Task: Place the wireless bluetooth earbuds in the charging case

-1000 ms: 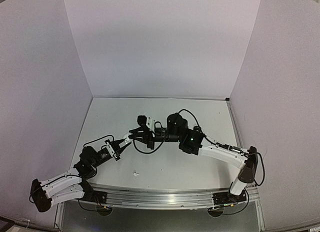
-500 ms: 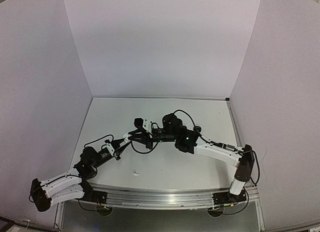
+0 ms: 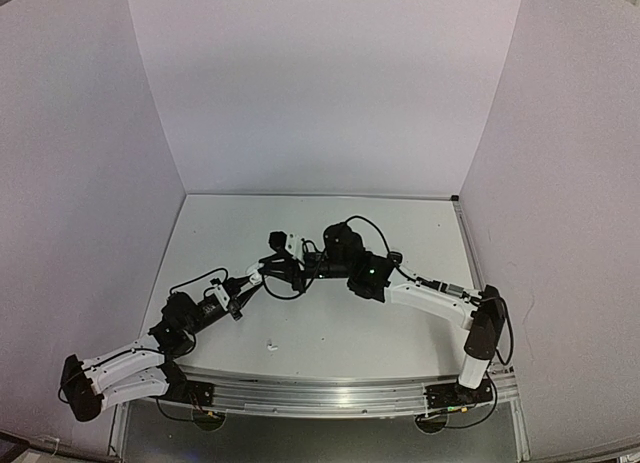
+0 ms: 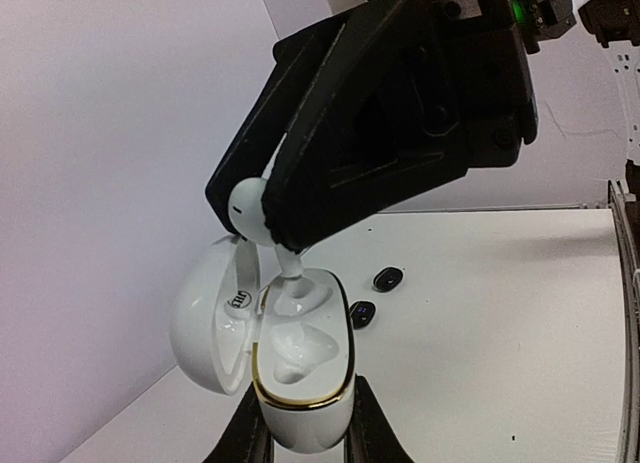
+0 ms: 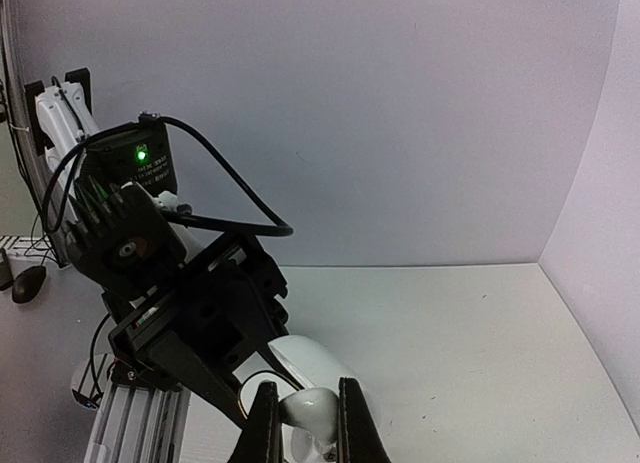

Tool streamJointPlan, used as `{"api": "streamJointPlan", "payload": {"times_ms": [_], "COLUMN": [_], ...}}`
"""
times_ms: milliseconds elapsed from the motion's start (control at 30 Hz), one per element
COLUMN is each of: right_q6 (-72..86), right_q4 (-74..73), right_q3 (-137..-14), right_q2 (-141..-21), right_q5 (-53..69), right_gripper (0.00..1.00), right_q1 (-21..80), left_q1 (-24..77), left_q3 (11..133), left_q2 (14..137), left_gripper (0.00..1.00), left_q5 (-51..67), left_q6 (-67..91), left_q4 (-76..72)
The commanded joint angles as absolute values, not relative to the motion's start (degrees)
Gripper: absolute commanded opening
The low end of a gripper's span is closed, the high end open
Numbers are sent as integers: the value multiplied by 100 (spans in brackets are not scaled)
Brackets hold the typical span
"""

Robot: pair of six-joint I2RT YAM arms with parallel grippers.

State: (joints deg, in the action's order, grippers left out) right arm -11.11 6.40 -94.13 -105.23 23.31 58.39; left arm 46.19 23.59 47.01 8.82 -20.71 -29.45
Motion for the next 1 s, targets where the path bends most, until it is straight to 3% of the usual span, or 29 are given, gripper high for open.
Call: {"api": "streamJointPlan", "payload": {"times_ms": [0, 967], "right_q6": [-1160, -1869], "right_q4": [744, 569], "right_q3": [-9569, -9117], "right_q2": [-10503, -10112], "right_q5": [2460, 2507], "right_gripper": [0, 0], "right_q1": [5839, 5823], "left_q1": [4650, 4641], "left_q3": [2394, 2505], "left_q2": [4725, 4644], "left_gripper": [0, 0], "left_q5": [915, 1270], "left_q6": [-1821, -1288], "left_q4": [-3323, -3138]}}
